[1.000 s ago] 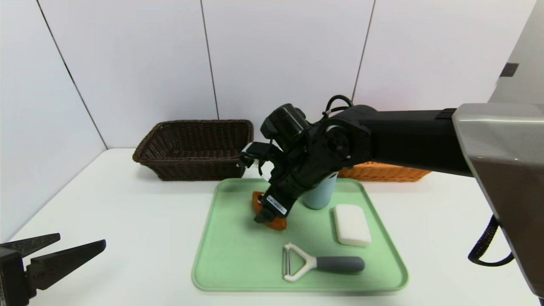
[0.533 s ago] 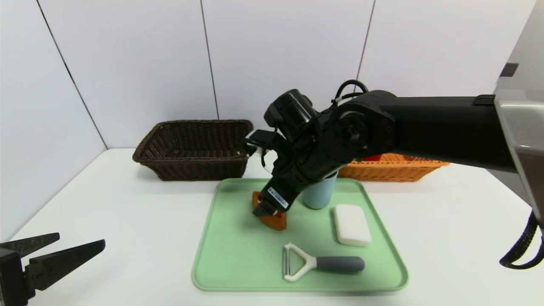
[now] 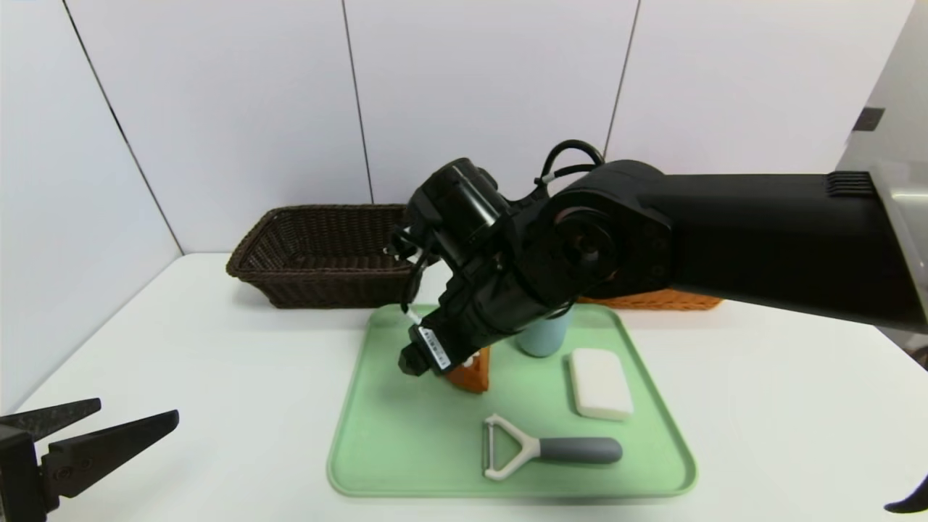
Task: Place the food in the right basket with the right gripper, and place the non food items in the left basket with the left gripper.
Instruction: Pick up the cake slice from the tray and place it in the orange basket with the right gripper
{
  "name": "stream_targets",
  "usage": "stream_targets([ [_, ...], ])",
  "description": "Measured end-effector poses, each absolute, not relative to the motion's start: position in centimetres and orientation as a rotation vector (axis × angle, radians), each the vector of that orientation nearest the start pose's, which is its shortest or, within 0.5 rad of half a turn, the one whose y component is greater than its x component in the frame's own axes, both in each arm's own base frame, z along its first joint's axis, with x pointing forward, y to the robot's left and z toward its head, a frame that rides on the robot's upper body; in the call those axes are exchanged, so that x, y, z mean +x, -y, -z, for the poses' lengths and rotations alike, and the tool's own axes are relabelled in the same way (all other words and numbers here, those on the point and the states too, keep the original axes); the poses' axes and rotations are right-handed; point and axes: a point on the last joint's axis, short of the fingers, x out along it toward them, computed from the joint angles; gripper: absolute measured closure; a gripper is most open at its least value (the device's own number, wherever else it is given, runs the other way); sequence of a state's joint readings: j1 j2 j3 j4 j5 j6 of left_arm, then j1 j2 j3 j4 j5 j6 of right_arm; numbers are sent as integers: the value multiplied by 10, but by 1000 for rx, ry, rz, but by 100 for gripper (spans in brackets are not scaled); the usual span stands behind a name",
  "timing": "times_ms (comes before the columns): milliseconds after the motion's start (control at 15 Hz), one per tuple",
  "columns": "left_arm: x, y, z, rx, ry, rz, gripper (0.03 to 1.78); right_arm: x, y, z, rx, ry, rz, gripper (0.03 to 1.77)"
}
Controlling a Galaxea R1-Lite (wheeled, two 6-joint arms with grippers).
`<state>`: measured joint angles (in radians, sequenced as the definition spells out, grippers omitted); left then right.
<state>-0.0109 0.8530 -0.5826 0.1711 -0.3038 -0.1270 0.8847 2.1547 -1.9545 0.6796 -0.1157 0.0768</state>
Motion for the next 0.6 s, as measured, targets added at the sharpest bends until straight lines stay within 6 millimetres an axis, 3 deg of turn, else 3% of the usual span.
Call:
stream_targets([
  [600,81,8,-208,-189,-456,283,12,265,-330,-196,-203,-862,-461,10],
])
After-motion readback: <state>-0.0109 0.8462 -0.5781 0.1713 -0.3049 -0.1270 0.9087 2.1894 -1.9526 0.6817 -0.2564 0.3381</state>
